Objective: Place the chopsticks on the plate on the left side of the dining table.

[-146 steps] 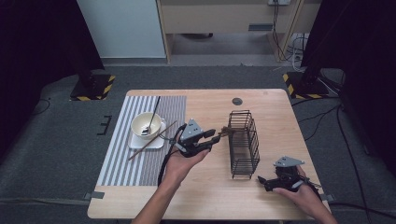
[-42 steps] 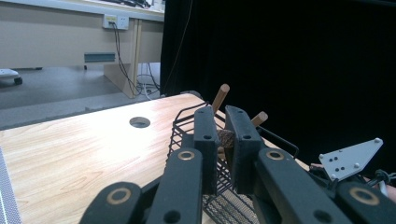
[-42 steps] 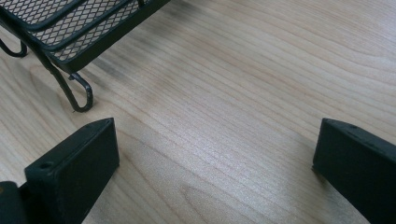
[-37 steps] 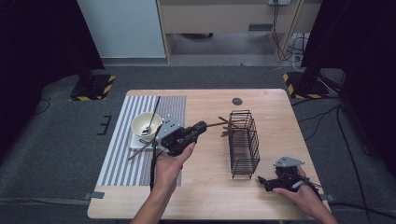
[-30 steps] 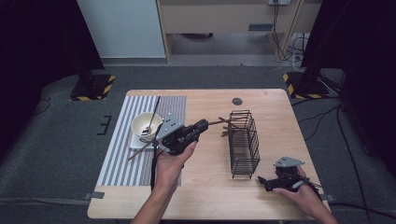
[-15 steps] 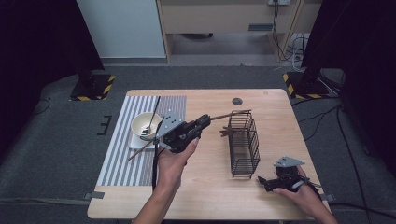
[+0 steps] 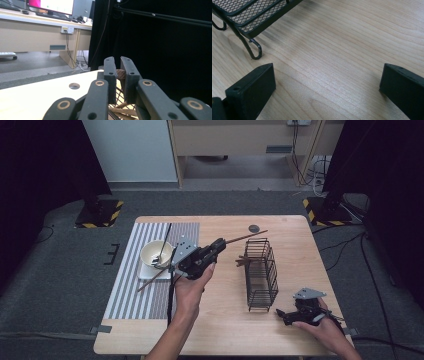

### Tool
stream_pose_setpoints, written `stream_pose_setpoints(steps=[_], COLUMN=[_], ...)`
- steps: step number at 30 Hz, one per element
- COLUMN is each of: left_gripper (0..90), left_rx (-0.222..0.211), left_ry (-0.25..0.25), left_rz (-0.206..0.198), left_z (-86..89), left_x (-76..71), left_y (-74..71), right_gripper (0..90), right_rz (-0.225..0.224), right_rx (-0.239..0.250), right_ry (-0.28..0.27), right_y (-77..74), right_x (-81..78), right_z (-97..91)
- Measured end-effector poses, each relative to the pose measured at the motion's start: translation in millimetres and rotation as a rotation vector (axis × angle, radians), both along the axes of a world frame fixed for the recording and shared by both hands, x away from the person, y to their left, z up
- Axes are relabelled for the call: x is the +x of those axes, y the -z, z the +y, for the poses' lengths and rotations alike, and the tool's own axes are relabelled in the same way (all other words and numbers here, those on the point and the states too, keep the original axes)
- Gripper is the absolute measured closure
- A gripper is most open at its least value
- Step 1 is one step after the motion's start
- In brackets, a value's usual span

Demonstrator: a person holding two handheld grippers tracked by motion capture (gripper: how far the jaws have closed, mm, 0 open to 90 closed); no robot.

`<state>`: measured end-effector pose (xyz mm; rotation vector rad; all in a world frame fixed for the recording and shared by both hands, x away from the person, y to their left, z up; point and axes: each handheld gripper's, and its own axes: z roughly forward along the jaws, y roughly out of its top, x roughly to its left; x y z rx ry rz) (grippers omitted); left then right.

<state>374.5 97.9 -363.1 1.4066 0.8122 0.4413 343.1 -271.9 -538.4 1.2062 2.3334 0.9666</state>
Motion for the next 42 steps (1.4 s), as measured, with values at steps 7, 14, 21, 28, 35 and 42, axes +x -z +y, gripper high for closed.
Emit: stream_pose_setpoints(steps=[7, 14, 21, 28, 35, 42], left_gripper=[83.2, 83.2, 83.2, 83.2, 83.2, 83.2], left_rx=[-0.02, -0.052, -0.053, -0.049, -0.048, -0.058], left_ry=[-0.04, -0.087, -0.116, -0.133, -0.148, -0.171], left_rz=[-0.003, 0.027, 0.047, 0.058, 0.07, 0.086], left_z=[13.5, 33.7, 47.6, 56.8, 64.3, 73.1], left_x=[6.0, 8.6, 7.3, 6.0, 2.6, 2.5], left_y=[10.7, 25.7, 40.2, 49.5, 59.3, 67.4], right_gripper=[0.2, 0.2, 0.2, 0.2, 0.2, 0.2], right_rz=[-0.002, -0.003, 0.0, -0.004, -0.001, -0.003], right_rx=[-0.001, -0.001, 0.0, -0.001, -0.001, -0.001], right_ry=[-0.002, -0.003, -0.001, -0.003, -0.004, -0.004], right_y=[0.0, 0.1, 0.0, 0.2, 0.1, 0.1], right_x=[0.1, 0.2, 0.0, 0.2, 0.1, 0.2], right_z=[-0.2, -0.3, -0.1, -0.2, -0.3, -0.3])
